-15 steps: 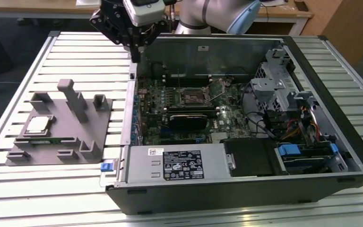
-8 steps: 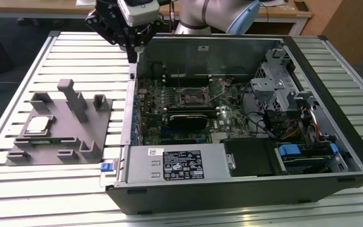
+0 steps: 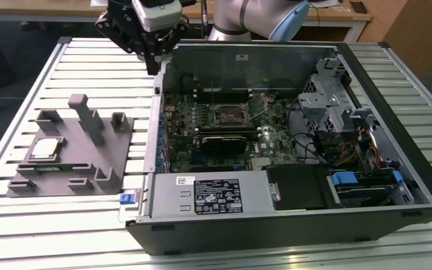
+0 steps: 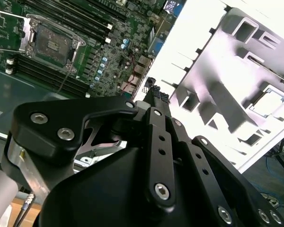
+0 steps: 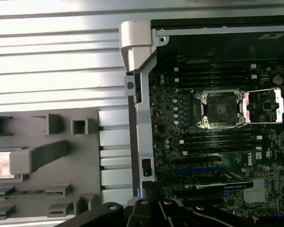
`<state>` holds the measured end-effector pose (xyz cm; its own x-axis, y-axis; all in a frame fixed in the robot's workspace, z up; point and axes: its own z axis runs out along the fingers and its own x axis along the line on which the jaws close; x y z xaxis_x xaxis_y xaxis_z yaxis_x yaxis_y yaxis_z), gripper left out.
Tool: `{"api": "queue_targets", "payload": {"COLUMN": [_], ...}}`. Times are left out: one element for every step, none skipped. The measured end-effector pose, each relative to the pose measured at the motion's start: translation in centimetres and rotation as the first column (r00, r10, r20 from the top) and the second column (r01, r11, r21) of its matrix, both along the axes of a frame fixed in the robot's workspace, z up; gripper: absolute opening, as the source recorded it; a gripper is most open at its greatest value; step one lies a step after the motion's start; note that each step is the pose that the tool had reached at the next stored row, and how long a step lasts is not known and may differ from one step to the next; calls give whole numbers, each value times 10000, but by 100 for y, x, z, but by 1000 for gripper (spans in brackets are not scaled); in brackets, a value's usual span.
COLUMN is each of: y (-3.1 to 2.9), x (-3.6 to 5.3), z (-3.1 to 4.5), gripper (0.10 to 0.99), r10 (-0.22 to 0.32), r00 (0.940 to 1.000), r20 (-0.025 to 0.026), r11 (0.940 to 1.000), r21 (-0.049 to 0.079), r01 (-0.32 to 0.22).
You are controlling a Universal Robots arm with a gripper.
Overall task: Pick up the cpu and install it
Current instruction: 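Reach for the cpu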
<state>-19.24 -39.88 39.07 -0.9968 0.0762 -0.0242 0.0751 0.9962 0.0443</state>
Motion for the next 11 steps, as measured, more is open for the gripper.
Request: {"api": "queue_targets", "payload": {"y": [0, 0, 1, 1, 1, 1, 1, 1, 1, 1, 1], "x": [-10, -20, -30, -40, -51, -61, -70, -80, -90, -100, -110], "z": [-1, -1, -1, -2, -2, -3, -3, -3, -4, -4, -4], "gripper": [106, 106, 106, 106, 106, 106, 106, 106, 106, 106, 106], "r10": [0, 0, 0, 0, 0, 0, 0, 0, 0, 0, -1], "r00": [10000, 10000, 10000, 10000, 10000, 10000, 10000, 10000, 10000, 10000, 10000], "r20": [1, 0, 0, 0, 0, 0, 0, 0, 0, 0, 0], "r11": [10000, 10000, 10000, 10000, 10000, 10000, 10000, 10000, 10000, 10000, 10000], "r21": [0, 0, 0, 0, 1, 0, 0, 0, 0, 0, 0], "r01": [0, 0, 0, 0, 0, 0, 0, 0, 0, 0, 1]}}
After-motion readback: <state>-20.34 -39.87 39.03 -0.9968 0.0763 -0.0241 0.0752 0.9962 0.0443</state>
